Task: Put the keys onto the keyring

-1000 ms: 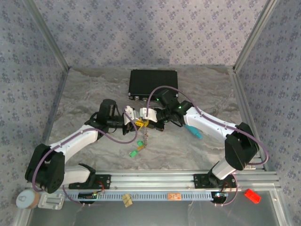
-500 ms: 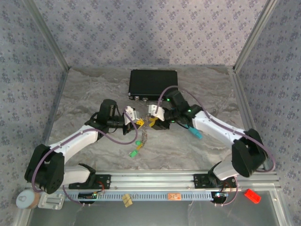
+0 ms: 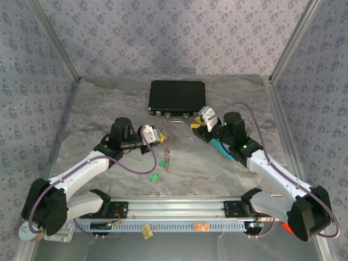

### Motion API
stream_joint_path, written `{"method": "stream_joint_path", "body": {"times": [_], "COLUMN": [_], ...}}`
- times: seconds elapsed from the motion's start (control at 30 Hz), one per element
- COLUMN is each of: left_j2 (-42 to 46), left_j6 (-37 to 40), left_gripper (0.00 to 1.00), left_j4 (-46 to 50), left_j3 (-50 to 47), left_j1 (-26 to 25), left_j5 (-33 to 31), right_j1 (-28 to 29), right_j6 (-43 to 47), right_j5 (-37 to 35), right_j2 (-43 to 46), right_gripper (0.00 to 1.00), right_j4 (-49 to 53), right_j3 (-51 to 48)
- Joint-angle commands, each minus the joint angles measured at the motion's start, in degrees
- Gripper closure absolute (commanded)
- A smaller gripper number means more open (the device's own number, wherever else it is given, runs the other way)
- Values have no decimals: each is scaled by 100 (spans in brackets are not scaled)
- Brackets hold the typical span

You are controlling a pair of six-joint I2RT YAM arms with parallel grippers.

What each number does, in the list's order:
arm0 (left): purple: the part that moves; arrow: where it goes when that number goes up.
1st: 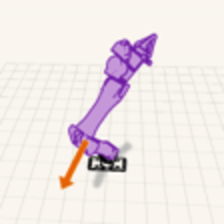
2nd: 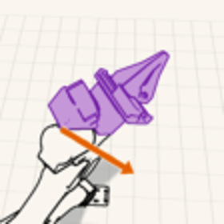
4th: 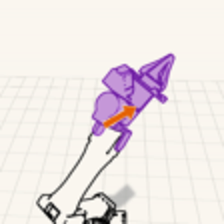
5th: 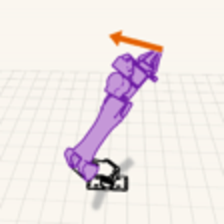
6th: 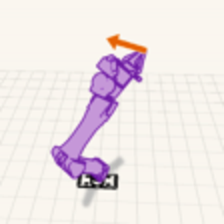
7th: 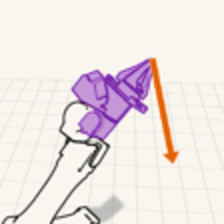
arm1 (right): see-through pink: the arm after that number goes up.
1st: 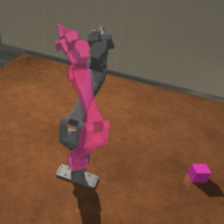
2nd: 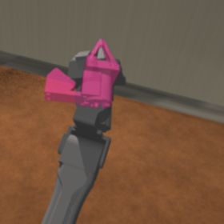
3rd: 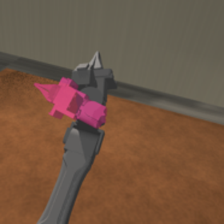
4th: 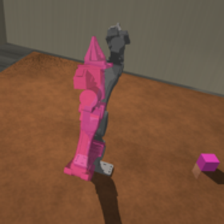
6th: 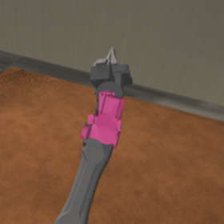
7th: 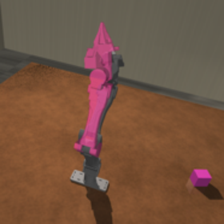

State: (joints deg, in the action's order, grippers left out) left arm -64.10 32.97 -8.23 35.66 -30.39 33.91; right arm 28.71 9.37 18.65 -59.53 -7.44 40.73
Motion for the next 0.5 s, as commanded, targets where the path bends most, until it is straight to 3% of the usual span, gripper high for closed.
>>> {"method": "stream_joint_path", "body": {"times": [0.0, 0.13, 0.23, 0.37, 0.47], "left_j2": [235, 349, 437, 492, 619], "left_j6": [65, -59, -345, -998, -1257], "left_gripper": [100, 100, 100, 100, 100], "left_j4": [-257, 58, 226, 669, 724], "left_j3": [83, 259, 329, 593, 517], "left_j1": [-12, 35, 140, 366, 556], "left_j5": [-475, -855, -1184, -1829, -1940], "right_j1": [-32, -28, 91, 1298, 2023], "right_j6": [-749, -818, -935, 95, 839], "right_j5": [-234, 483, 624, -287, -463], "right_j2": [241, 23, -284, -396, -605], "right_gripper": [60, 58, 73, 69, 65], "right_j4": [-311, 387, 662, 1137, 1201], "right_j3": [-102, 173, 288, 266, 155]}}
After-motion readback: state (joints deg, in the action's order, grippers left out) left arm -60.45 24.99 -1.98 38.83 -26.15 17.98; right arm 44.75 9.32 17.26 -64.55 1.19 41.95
